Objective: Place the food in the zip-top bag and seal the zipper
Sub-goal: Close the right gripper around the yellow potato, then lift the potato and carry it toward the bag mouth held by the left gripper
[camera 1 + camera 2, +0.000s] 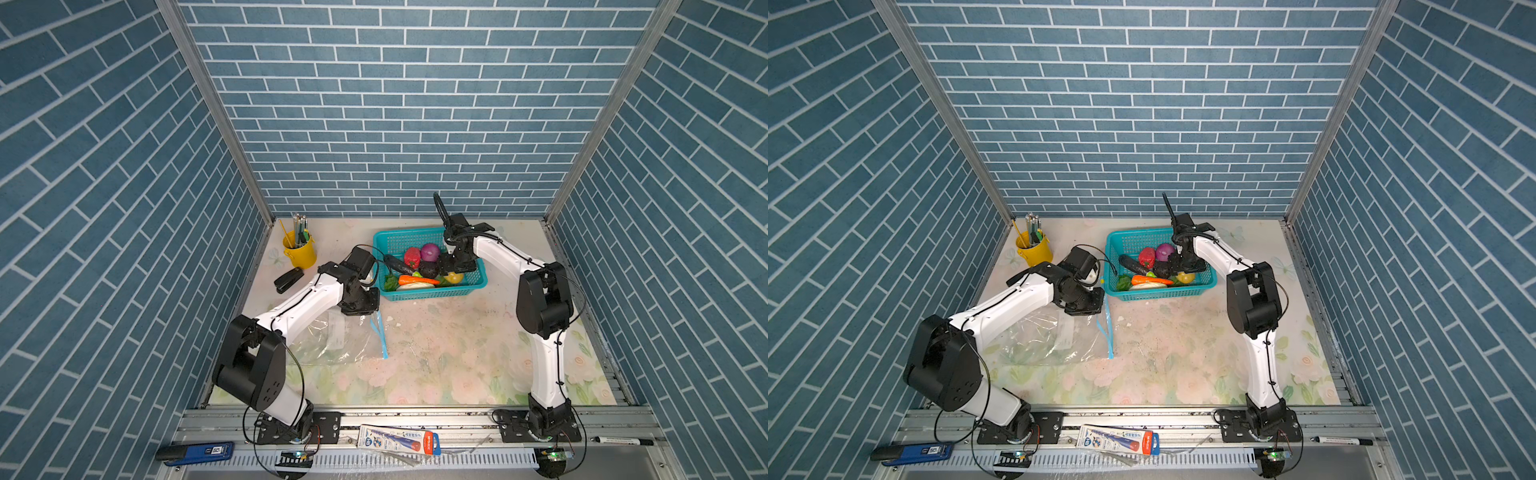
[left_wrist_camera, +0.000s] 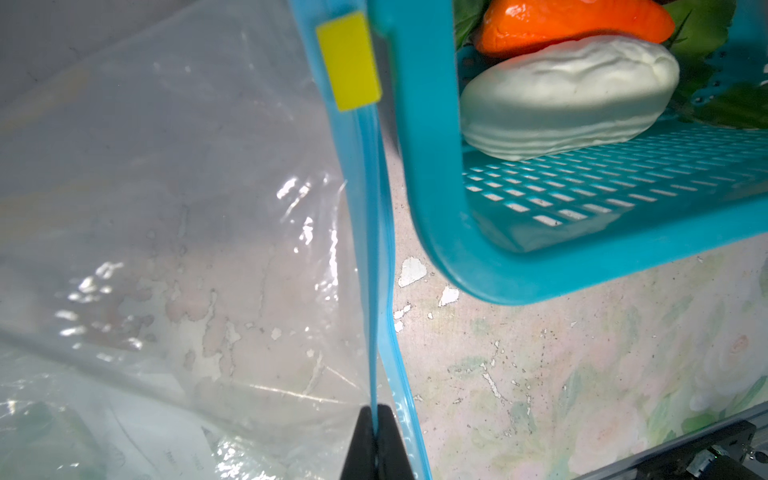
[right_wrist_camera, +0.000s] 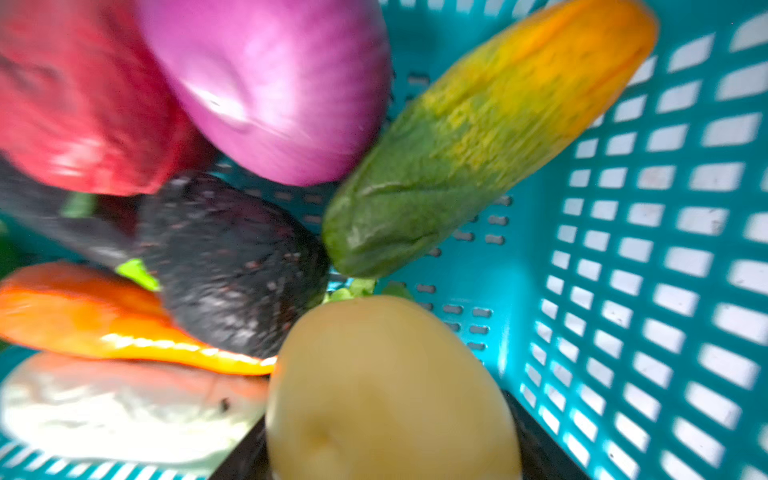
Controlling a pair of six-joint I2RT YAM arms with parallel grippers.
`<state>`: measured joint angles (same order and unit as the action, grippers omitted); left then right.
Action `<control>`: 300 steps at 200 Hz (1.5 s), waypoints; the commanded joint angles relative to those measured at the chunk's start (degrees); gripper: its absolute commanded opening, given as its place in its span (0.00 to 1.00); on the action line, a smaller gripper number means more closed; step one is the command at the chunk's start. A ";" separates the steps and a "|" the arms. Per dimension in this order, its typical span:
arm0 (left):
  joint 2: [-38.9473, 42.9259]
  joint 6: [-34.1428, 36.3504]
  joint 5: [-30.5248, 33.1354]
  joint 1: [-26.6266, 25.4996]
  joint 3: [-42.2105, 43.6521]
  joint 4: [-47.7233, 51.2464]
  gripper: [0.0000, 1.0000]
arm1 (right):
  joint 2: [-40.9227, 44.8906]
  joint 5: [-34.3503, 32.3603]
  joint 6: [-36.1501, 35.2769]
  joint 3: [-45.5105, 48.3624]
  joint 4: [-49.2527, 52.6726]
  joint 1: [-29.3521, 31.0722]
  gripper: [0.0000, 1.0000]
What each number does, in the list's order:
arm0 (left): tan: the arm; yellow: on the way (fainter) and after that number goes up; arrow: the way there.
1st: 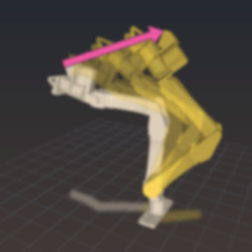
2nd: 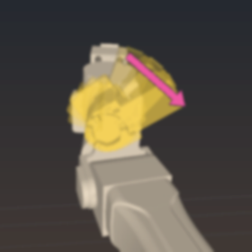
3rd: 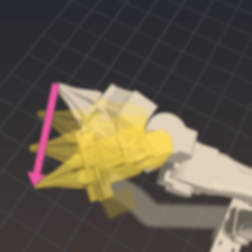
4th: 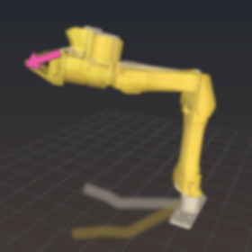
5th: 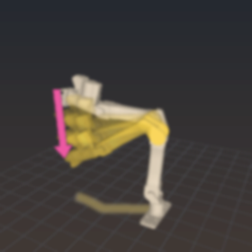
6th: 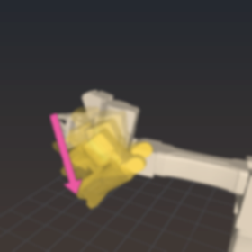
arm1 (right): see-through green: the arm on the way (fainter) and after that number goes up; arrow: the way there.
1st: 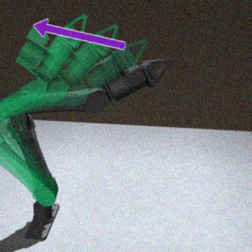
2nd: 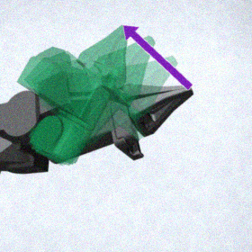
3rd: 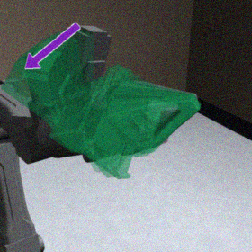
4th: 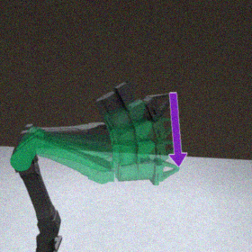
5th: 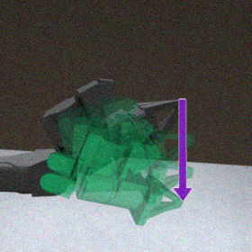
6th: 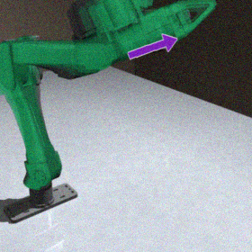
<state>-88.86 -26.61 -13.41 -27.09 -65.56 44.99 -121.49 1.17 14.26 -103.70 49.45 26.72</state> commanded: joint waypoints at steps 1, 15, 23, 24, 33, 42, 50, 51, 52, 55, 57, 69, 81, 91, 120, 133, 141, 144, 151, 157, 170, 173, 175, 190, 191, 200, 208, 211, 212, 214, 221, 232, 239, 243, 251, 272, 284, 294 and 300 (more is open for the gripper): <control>0.52 -0.32 -0.82 -0.33 -1.41 1.06 0.00 | 3.47 2.88 2.34 2.29 -0.52 -0.35 0.68; 0.45 -0.45 -1.08 -0.37 -1.54 1.14 0.00 | 4.60 3.49 2.60 3.07 -1.06 -0.34 0.68; 0.50 -0.46 -1.21 -0.38 -1.67 1.15 0.00 | 5.21 5.13 2.86 3.63 -1.74 -0.44 0.68; 0.43 -0.42 -1.24 -0.40 -1.67 1.15 0.00 | 5.30 5.32 2.91 3.70 -1.86 -0.44 0.68; 0.30 -0.51 -1.50 -0.34 -1.81 1.19 0.00 | 5.86 6.02 3.17 4.41 -2.62 -0.53 0.67; 0.22 -0.54 -1.68 -0.34 -1.94 1.16 0.00 | 6.24 6.62 3.38 4.64 -3.08 -0.67 0.67; 0.18 -0.50 -1.79 -0.35 -2.11 1.20 0.00 | 6.48 7.11 3.57 4.80 -3.35 -0.62 0.67; 0.18 -0.48 -1.84 -0.34 -2.11 1.17 0.00 | 6.51 7.23 3.62 4.81 -3.37 -0.66 0.67; 0.18 -0.51 -1.86 -0.33 -2.07 1.16 0.00 | 6.56 7.29 3.64 4.82 -3.39 -0.68 0.67; 0.12 -0.53 -1.86 -0.34 -2.17 1.21 0.00 | 6.61 7.48 3.69 4.84 -3.53 -0.69 0.67; 0.10 -0.59 -1.92 -0.33 -2.19 1.27 0.00 | 6.77 7.58 3.78 4.87 -3.63 -0.64 0.67; 0.11 -0.64 -2.12 -0.34 -2.37 1.24 0.00 | 7.46 8.85 4.12 5.44 -4.46 -0.62 0.66; 0.10 -0.74 -2.26 -0.33 -2.55 1.40 0.00 | 8.51 9.90 4.50 6.21 -5.50 -0.62 0.66; 0.13 -0.74 -2.32 -0.36 -2.77 1.59 0.00 | 9.84 10.70 4.76 7.18 -6.71 -0.62 0.65; 0.18 -0.67 -2.40 -0.36 -3.35 2.14 0.00 | 13.92 13.17 5.23 11.15 -10.60 -0.44 0.63; 0.25 -0.72 -2.56 -0.37 -3.69 2.49 0.00 | 16.14 14.49 5.58 13.62 -12.89 -0.24 0.62; 0.31 -0.72 -2.59 -0.39 -3.83 2.64 0.00 | 17.53 15.42 5.65 15.35 -14.53 0.12 0.62; 0.35 -0.72 -2.56 -0.35 -3.94 2.79 0.00 | 18.12 15.64 5.68 16.05 -15.15 0.22 0.62; 0.53 -0.79 -2.69 -0.36 -4.05 2.82 0.00 | 19.26 16.23 5.78 17.54 -16.47 0.62 0.61; 0.66 -0.81 -2.69 -0.36 -4.13 2.95 0.00 | 20.25 16.56 5.65 18.83 -17.62 0.95 0.61; 1.04 -0.92 -2.81 -0.34 -4.14 3.11 0.00 | 21.96 17.29 5.52 21.35 -19.91 2.11 0.60; 1.13 -0.90 -2.80 -0.40 -4.14 3.11 0.00 | 22.28 17.54 5.46 21.97 -20.38 2.41 0.60; 1.21 -0.97 -2.82 -0.35 -4.07 3.09 0.00 | 22.51 17.72 5.39 22.34 -20.78 2.56 0.60; 1.66 -1.35 -2.97 -0.41 -3.96 3.04 0.00 | 24.00 18.96 4.93 25.17 -23.53 4.06 0.60; 1.67 -1.43 -3.04 -0.37 -3.92 3.02 0.00 | 24.10 19.04 4.91 25.37 -23.75 4.14 0.60; 1.85 -1.59 -3.27 -0.42 -3.88 2.91 0.00 | 24.90 20.08 4.81 27.10 -25.88 5.25 0.60; 2.02 -1.82 -3.45 -0.35 -3.88 2.78 0.00 | 25.45 20.89 5.01 28.72 -27.79 6.16 0.59; 2.15 -1.85 -3.57 -0.34 -3.87 2.74 0.00 | 25.60 21.20 5.19 29.19 -28.55 6.52 0.59; 2.13 -1.86 -3.56 -0.34 -3.87 2.74 0.00 | 25.69 21.31 5.22 29.27 -28.67 6.60 0.59; 2.16 -1.86 -3.62 -0.33 -3.87 2.73 0.00 | 25.78 21.50 5.31 29.63 -29.12 6.88 0.59; 2.35 -2.00 -3.80 -0.37 -3.87 2.73 0.00 | 25.95 22.22 5.52 30.50 -30.29 7.79 0.59; 2.59 -2.17 -3.97 -0.40 -3.96 2.86 0.00 | 26.07 22.63 5.51 31.35 -31.56 9.30 0.59; 2.80 -2.21 -4.01 -0.38 -3.96 2.97 0.00 | 26.11 22.85 5.54 31.77 -32.22 10.25 0.59; 2.98 -2.21 -4.04 -0.37 -3.96 3.07 0.00 | 26.13 23.03 5.52 32.01 -32.83 10.73 0.59; 3.27 -2.22 -4.02 -0.35 -3.93 3.17 0.00 | 26.01 23.34 5.80 32.53 -33.92 11.61 0.59; 4.20 -2.36 -4.12 -0.38 -3.70 3.52 0.00 | 25.30 24.94 7.43 33.72 -37.21 13.16 0.58; 4.61 -2.55 -4.19 -0.36 -3.70 3.52 0.00 | 24.46 26.02 8.50 34.00 -39.05 13.81 0.57; 4.89 -2.64 -4.49 -0.34 -3.69 3.40 0.00 | 23.56 27.04 9.36 33.64 -40.02 14.44 0.56; 4.98 -2.74 -4.69 -0.36 -3.70 3.33 0.00 | 23.06 27.56 9.76 33.45 -40.51 14.86 0.56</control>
<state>-85.38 -28.95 -17.30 -27.14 -68.38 46.98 -97.54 25.15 20.47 -71.31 14.52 40.53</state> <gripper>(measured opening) 0.047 0.708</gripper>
